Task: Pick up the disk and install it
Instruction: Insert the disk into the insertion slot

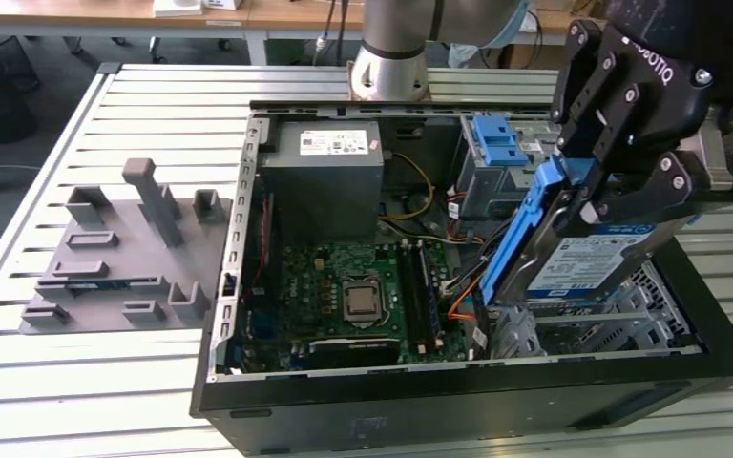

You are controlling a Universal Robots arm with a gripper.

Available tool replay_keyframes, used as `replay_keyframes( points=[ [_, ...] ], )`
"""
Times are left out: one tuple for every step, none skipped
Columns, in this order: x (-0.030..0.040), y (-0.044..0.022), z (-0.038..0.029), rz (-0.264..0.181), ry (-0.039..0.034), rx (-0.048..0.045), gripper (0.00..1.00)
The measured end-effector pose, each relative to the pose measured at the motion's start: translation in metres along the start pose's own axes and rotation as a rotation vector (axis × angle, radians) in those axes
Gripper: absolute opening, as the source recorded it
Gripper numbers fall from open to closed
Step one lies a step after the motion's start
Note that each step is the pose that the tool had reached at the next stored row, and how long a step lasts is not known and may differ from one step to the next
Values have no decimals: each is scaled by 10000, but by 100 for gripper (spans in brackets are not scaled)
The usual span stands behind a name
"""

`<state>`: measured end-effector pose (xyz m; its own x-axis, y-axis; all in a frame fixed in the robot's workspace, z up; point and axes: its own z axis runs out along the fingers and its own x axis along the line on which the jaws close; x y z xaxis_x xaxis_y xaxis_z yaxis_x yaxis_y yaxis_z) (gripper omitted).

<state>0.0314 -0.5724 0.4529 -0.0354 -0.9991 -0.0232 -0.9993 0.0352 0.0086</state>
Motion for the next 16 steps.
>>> replay_keyframes(
  points=[
    [-1, -24, 2, 0, 0, -2, 36],
    [-1, -48, 3, -1, 1, -5, 36],
    [-2, -69, 4, 0, 0, -6, 36],
    [-3, -87, 6, 1, 1, -7, 36],
    [-3, -104, 7, 0, 1, -7, 36],
    [-4, -120, 9, 0, 1, -7, 36],
    [-4, -135, 10, 0, 2, -7, 36],
    [-5, -151, 11, 1, 1, -6, 36],
    [-5, -168, 13, 1, 1, -6, 36],
    [-6, -185, 15, 0, 1, -6, 36],
    [-6, -203, 17, 0, 0, -6, 36],
    [-7, -218, 18, 0, 0, -6, 36],
    [-8, -234, 20, 1, 0, -6, 36],
    [-8, -251, 20, 0, 1, -6, 36],
    [-8, -267, 21, 1, 1, -6, 36],
    [-9, -282, 23, 1, 0, -6, 36]
  ],
)
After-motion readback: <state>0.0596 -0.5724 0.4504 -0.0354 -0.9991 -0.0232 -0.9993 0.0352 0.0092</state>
